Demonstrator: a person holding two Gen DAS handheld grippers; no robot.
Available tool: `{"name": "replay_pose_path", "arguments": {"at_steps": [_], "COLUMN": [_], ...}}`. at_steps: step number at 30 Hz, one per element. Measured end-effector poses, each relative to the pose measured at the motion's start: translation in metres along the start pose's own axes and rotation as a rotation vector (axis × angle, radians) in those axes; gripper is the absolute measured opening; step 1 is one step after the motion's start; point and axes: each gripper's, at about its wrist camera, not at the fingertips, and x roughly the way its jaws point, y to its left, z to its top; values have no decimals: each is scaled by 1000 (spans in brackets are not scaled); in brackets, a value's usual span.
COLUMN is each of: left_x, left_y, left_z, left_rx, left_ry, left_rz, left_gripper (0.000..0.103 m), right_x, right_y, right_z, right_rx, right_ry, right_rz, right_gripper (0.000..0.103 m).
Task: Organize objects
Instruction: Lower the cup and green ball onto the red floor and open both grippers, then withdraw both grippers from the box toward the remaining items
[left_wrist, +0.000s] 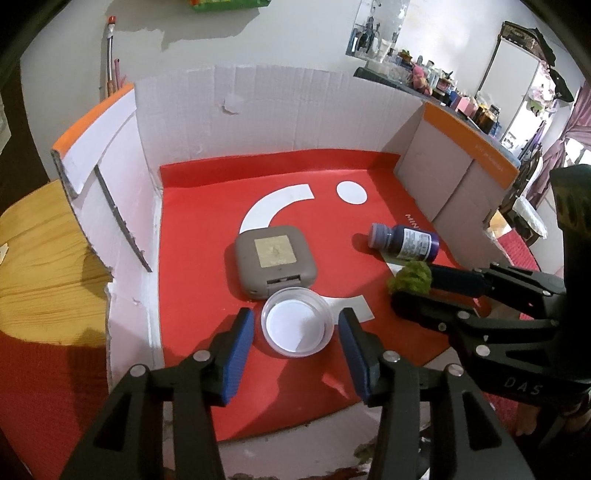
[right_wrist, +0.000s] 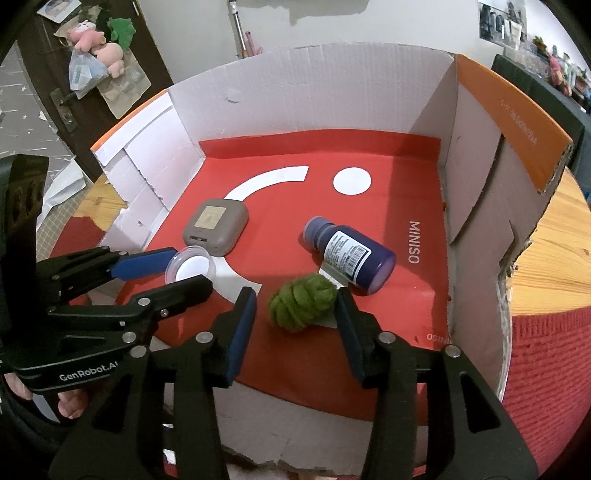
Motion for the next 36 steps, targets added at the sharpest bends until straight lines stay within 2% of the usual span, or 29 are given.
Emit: {"name": "replay_pose_path", "arguments": {"at_steps": [9, 14, 19, 22, 30, 36], "left_x": [-9, -17, -26, -31, -45, -56], "left_y": [-5, -7, -9, -11, -12, -12], "left_z": [-2, -5, -8, -10, -19, -25], "left_rx": [12, 14, 14, 16, 9, 1], "left_ry": [-21, -32, -51, -62, -83, -106], "left_rz": [6, 8, 16, 17, 24, 29], "left_gripper": [53, 53, 58, 59, 64, 72], "right_x": [-7, -16, -24, -30, -46, -58], "right_y": [4, 8, 12, 15, 23, 27], "right_z": [-3, -5, -8, -11, -17, -23], "right_rx": [-6, -16, -21, -25, -35, -38], "right_ry": [-14, -29, -42, -53, -78, -95], "right_rz": [2, 2, 3, 0, -8, -12], "right_gripper": [43, 47, 48, 55, 59, 62]}}
